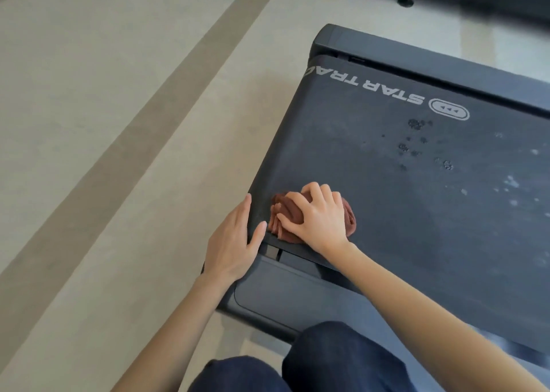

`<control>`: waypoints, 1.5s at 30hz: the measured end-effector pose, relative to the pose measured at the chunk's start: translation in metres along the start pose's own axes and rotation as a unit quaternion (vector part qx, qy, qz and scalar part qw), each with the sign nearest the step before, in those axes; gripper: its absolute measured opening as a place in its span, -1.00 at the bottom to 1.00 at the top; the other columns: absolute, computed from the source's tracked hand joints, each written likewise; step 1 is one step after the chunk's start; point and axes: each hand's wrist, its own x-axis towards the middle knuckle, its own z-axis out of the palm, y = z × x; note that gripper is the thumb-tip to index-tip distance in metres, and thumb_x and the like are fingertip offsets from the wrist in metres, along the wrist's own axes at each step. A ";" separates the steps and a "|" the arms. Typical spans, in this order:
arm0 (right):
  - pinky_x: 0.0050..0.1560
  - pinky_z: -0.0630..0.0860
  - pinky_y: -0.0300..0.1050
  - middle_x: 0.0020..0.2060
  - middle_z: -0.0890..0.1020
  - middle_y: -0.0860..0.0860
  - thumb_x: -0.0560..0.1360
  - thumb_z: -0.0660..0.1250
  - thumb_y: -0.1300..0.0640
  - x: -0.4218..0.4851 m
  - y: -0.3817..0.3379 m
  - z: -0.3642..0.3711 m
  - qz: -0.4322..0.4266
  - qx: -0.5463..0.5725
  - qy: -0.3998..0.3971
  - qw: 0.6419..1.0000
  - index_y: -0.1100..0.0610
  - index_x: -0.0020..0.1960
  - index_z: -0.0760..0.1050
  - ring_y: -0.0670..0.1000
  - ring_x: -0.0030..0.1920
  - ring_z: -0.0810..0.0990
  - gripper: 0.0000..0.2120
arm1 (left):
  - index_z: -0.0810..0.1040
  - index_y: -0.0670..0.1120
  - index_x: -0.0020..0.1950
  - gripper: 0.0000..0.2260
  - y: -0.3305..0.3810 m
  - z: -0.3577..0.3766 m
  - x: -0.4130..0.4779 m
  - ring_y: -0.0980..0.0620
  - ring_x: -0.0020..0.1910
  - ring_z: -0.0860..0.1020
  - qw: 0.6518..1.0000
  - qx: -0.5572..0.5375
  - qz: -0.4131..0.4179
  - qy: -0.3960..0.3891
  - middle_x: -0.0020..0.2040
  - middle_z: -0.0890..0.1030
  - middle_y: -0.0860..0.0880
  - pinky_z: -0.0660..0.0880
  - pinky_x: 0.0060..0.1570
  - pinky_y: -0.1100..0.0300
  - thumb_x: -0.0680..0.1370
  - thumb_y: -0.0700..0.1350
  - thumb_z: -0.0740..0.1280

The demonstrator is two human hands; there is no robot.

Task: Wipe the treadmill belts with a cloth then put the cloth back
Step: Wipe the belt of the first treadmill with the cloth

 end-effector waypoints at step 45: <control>-0.17 0.39 -0.01 -0.15 0.55 0.02 0.40 0.28 -0.27 -0.160 0.148 -0.076 0.136 -0.090 0.047 0.986 -0.04 0.02 0.60 0.14 -0.17 0.50 -0.63 | 0.11 -0.07 0.52 -0.49 0.101 0.061 0.071 0.05 0.52 -0.03 0.914 0.214 0.321 -0.125 0.54 0.07 0.01 0.00 0.48 -0.01 0.59 0.07 0.02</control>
